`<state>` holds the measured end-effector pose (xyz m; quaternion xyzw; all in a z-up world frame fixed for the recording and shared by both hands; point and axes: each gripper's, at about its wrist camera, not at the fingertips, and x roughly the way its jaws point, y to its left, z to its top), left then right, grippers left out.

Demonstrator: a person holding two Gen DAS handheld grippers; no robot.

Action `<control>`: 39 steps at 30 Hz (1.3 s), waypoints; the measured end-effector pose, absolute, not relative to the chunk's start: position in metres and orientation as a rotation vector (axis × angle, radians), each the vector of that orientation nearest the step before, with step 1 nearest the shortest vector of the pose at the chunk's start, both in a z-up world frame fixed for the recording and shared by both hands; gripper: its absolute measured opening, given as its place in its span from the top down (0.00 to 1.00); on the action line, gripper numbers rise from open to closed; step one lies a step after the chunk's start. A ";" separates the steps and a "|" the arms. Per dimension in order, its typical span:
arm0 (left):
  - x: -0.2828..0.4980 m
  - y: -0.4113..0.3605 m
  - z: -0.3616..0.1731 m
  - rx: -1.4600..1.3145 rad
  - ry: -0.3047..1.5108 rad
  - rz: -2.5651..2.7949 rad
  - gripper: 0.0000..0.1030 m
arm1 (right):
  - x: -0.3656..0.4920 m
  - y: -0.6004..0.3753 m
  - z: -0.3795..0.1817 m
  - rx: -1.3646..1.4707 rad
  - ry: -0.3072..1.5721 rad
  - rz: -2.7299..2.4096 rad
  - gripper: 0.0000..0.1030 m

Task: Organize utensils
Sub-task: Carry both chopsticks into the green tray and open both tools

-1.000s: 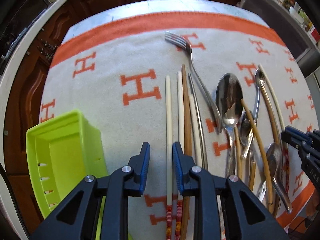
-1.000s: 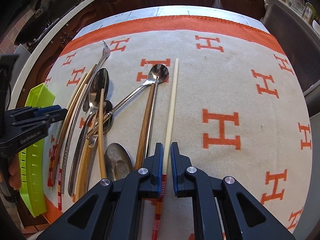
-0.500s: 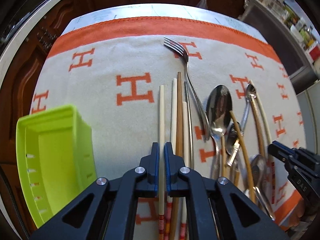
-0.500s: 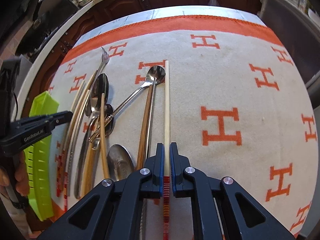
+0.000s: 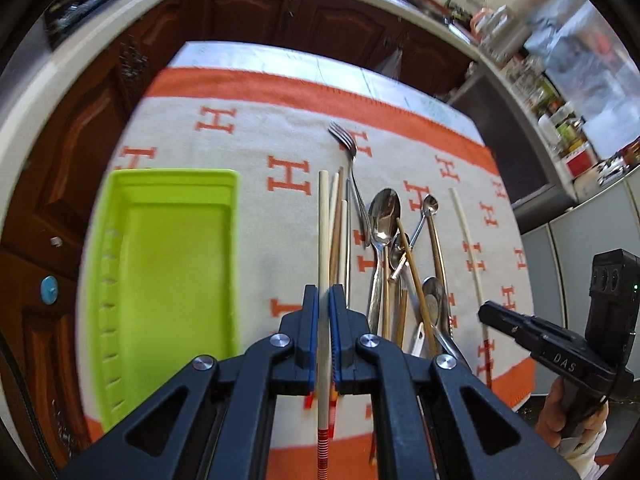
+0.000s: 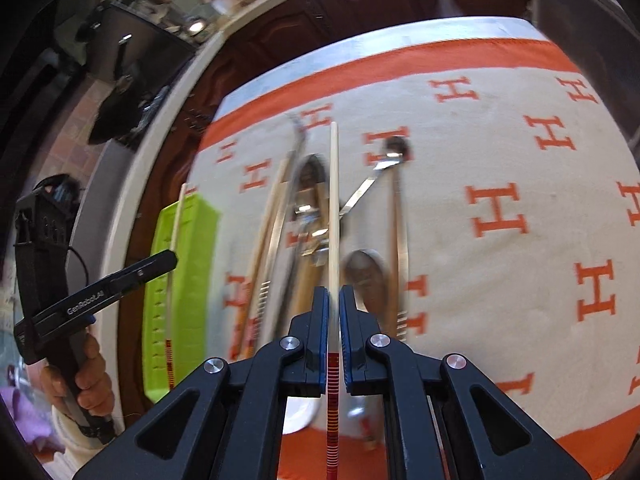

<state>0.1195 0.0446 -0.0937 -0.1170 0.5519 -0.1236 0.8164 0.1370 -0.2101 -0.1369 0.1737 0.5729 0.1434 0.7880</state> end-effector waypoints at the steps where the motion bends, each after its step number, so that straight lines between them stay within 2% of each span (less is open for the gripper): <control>1: 0.113 0.052 -0.087 -0.260 1.160 -0.257 0.97 | 0.133 -0.197 -0.131 0.367 1.234 0.342 0.95; 7: 0.083 0.096 -0.061 -0.185 1.057 -0.104 0.97 | 0.116 -0.108 -0.109 0.323 1.242 0.494 0.95; 14: 0.078 0.132 -0.087 -0.173 1.077 0.020 0.97 | 0.111 -0.008 -0.116 0.349 1.247 0.550 0.95; 20: 0.078 0.136 -0.111 -0.155 1.103 0.022 0.97 | 0.114 0.029 -0.139 0.362 1.280 0.521 0.94; 28: 0.076 0.131 -0.117 -0.112 1.108 0.023 0.96 | 0.122 0.044 -0.173 0.362 1.322 0.486 0.94; 35: 0.063 0.137 -0.116 -0.096 1.105 0.062 0.65 | 0.121 0.042 -0.175 0.339 1.334 0.478 0.92; 39: 0.053 0.146 -0.112 -0.101 1.097 0.083 0.51 | 0.118 0.035 -0.172 0.325 1.330 0.471 0.80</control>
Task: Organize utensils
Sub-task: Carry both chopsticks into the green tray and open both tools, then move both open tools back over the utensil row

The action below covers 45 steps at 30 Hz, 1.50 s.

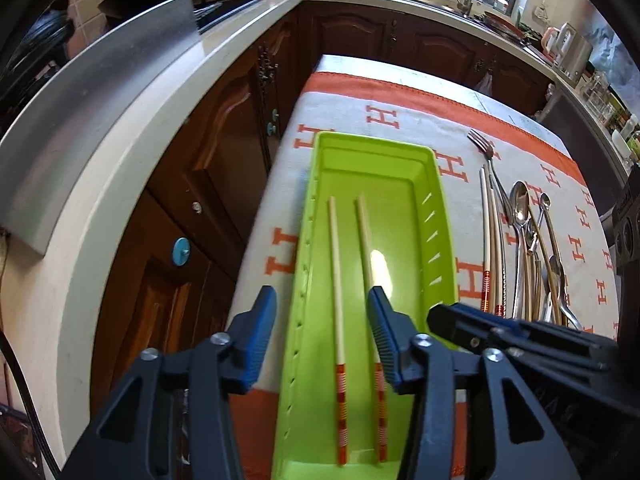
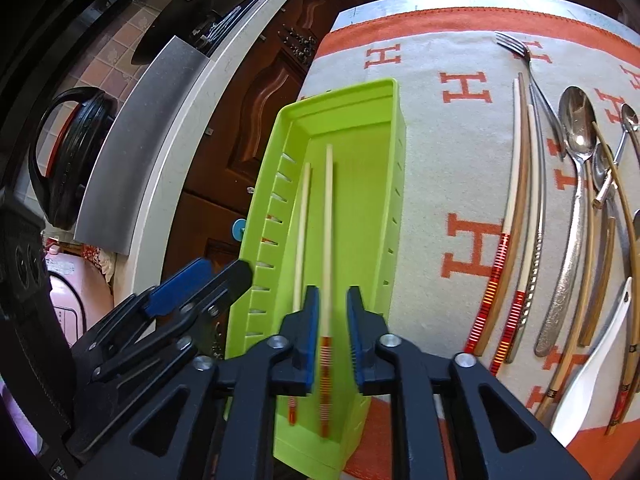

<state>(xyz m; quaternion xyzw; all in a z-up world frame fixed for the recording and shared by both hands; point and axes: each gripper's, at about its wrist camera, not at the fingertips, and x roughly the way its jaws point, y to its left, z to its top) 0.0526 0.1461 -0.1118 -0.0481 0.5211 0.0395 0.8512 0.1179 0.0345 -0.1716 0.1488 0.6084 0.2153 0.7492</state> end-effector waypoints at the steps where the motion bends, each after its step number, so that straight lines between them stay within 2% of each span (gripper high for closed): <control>1: 0.050 0.149 -0.110 -0.107 1.093 0.087 0.49 | 0.117 0.033 -0.170 0.328 1.321 0.475 0.78; 3: 0.046 0.153 -0.106 -0.115 1.082 0.096 0.44 | 0.114 0.032 -0.166 0.320 1.309 0.477 0.75; 7: 0.041 0.156 -0.100 -0.122 1.067 0.105 0.41 | 0.107 0.030 -0.155 0.286 1.266 0.482 0.70; 23: 0.037 0.156 -0.095 -0.136 1.064 0.097 0.39 | 0.083 0.020 -0.125 0.241 1.190 0.496 0.69; 27: 0.034 0.151 -0.092 -0.122 1.050 0.104 0.26 | 0.081 0.013 -0.121 0.247 1.178 0.489 0.66; 33: 0.029 0.139 -0.085 -0.109 1.021 0.090 0.17 | 0.080 -0.007 -0.112 0.264 1.134 0.460 0.62; 35: 0.027 0.134 -0.083 -0.100 1.019 0.083 0.16 | 0.080 -0.016 -0.107 0.268 1.112 0.443 0.57; 37: 0.026 0.128 -0.081 -0.098 1.017 0.068 0.15 | 0.080 -0.027 -0.102 0.261 1.087 0.418 0.47; 41: 0.023 0.114 -0.076 -0.090 1.005 0.042 0.15 | 0.078 -0.047 -0.091 0.236 1.048 0.385 0.41; 45: 0.023 0.099 -0.071 -0.099 0.991 0.024 0.06 | 0.076 -0.069 -0.081 0.220 1.019 0.349 0.30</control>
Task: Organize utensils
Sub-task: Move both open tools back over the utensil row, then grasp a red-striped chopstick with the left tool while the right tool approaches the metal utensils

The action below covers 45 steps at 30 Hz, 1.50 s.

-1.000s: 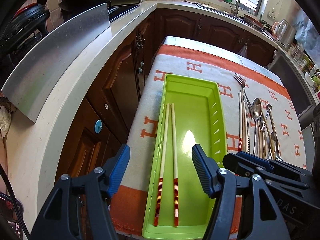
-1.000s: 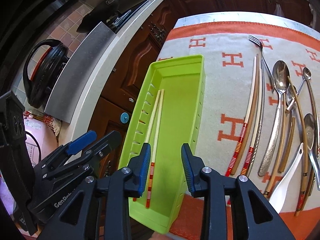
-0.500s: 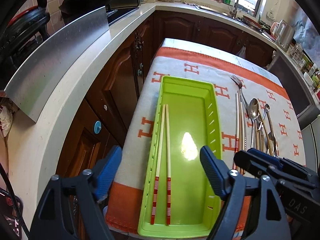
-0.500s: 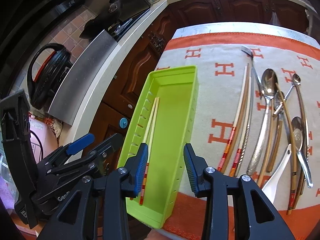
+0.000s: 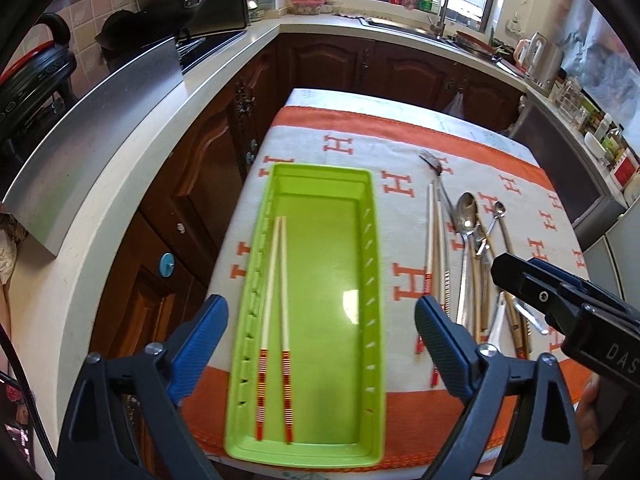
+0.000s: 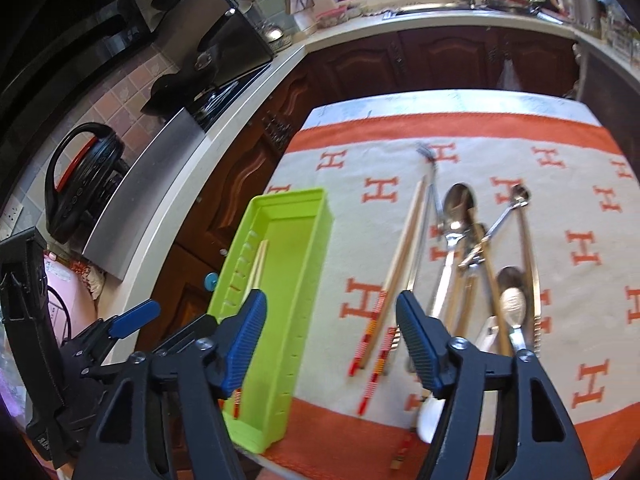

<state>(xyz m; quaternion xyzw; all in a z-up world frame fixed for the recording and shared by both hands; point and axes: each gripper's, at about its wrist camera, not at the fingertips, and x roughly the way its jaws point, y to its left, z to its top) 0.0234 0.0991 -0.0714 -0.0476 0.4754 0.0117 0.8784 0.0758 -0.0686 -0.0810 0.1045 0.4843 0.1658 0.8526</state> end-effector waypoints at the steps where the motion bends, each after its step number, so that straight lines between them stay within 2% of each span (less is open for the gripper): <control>1: 0.024 0.096 -0.070 -0.104 0.989 0.020 0.06 | 0.075 -0.074 -0.078 0.217 1.011 0.345 0.30; 5: 0.027 0.082 -0.067 -0.107 0.985 -0.002 0.05 | 0.073 -0.094 -0.070 0.196 0.995 0.320 0.25; 7: 0.030 0.073 -0.067 -0.100 0.982 -0.013 0.04 | 0.072 -0.108 -0.065 0.203 0.987 0.306 0.16; 10: 0.035 0.060 -0.067 -0.086 0.975 -0.025 0.01 | 0.068 -0.130 -0.058 0.208 0.962 0.273 0.09; 22: 0.075 0.006 -0.090 -0.030 1.008 -0.133 0.02 | 0.078 -0.222 -0.074 0.294 0.970 0.131 0.07; 25: 0.089 -0.003 -0.099 0.007 1.013 -0.151 0.13 | 0.083 -0.235 -0.085 0.273 0.975 0.083 0.07; 27: 0.100 -0.007 -0.107 0.037 1.031 -0.159 0.35 | 0.087 -0.243 -0.094 0.281 0.985 0.067 0.09; 28: 0.108 -0.009 -0.114 0.056 1.056 -0.159 0.41 | 0.089 -0.247 -0.098 0.289 0.990 0.066 0.11; 30: 0.121 -0.011 -0.125 0.069 1.096 -0.162 0.62 | 0.094 -0.253 -0.107 0.296 1.004 0.061 0.15; 31: 0.128 -0.011 -0.131 0.075 1.114 -0.162 0.67 | 0.097 -0.254 -0.111 0.299 1.010 0.059 0.17; 33: 0.138 -0.014 -0.141 0.091 1.140 -0.172 0.83 | 0.101 -0.259 -0.119 0.310 1.021 0.060 0.19; 35: 0.146 -0.018 -0.150 0.113 1.166 -0.179 0.88 | 0.105 -0.262 -0.124 0.314 1.028 0.057 0.20; 45: 0.160 -0.040 -0.171 0.203 1.212 -0.224 0.91 | 0.116 -0.281 -0.146 0.343 1.051 0.028 0.22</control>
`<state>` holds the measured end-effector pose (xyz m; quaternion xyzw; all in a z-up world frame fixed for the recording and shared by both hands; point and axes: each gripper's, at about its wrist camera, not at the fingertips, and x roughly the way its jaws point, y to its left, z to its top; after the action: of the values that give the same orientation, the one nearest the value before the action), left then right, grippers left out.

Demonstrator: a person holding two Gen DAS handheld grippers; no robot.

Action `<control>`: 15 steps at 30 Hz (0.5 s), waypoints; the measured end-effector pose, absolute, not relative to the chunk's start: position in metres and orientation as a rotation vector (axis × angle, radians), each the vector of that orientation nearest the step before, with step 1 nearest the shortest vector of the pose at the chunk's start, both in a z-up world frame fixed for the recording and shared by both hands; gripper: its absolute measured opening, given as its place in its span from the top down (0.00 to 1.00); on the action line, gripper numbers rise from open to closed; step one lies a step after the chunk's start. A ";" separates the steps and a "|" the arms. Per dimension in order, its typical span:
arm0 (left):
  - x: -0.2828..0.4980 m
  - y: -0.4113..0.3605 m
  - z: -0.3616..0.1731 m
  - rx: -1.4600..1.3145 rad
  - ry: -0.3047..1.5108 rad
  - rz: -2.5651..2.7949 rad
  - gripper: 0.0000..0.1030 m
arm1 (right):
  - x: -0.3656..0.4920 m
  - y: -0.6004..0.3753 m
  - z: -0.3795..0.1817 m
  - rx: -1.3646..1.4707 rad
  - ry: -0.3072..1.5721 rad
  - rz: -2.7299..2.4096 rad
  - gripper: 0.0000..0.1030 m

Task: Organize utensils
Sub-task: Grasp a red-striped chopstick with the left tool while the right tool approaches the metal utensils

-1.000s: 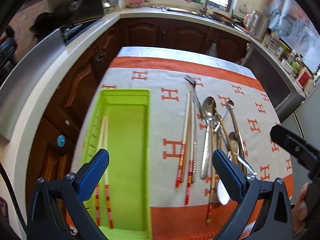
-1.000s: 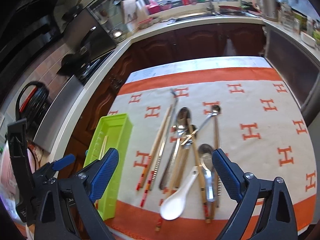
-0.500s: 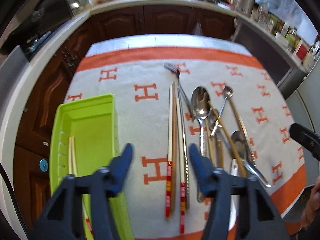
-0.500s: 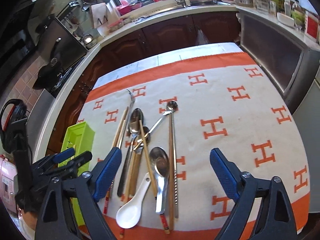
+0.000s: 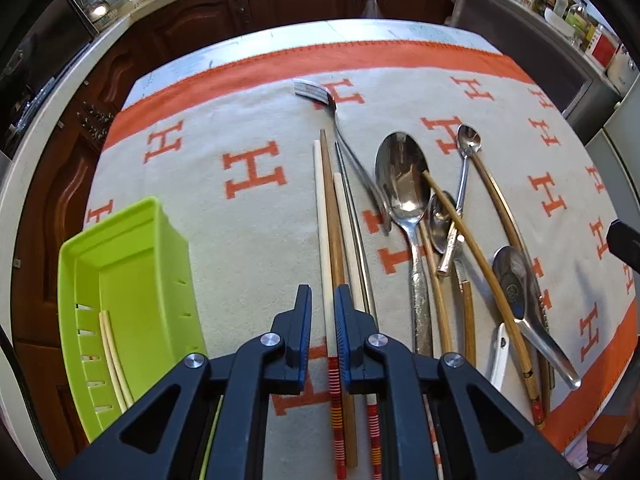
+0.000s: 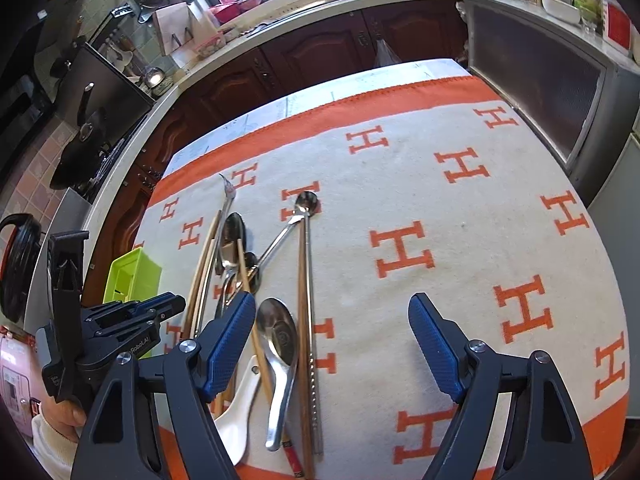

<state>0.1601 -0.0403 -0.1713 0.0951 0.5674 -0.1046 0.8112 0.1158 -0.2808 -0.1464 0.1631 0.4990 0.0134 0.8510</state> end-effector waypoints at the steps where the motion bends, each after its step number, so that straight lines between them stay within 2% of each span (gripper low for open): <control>1: 0.161 -0.040 -0.174 0.207 1.222 -0.220 0.91 | 0.117 -0.282 -0.149 0.346 1.053 0.027 0.22; 12: 0.173 -0.034 -0.185 0.182 1.261 -0.207 0.91 | 0.122 -0.283 -0.164 0.347 1.075 0.027 0.22; 15: 0.176 -0.031 -0.185 0.153 1.270 -0.206 0.86 | 0.124 -0.283 -0.168 0.339 1.082 0.023 0.22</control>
<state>0.1759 -0.0309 -0.1854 0.0714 0.5915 -0.0958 0.7974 0.1235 -0.2829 -0.1675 0.1604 0.5124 0.0108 0.8436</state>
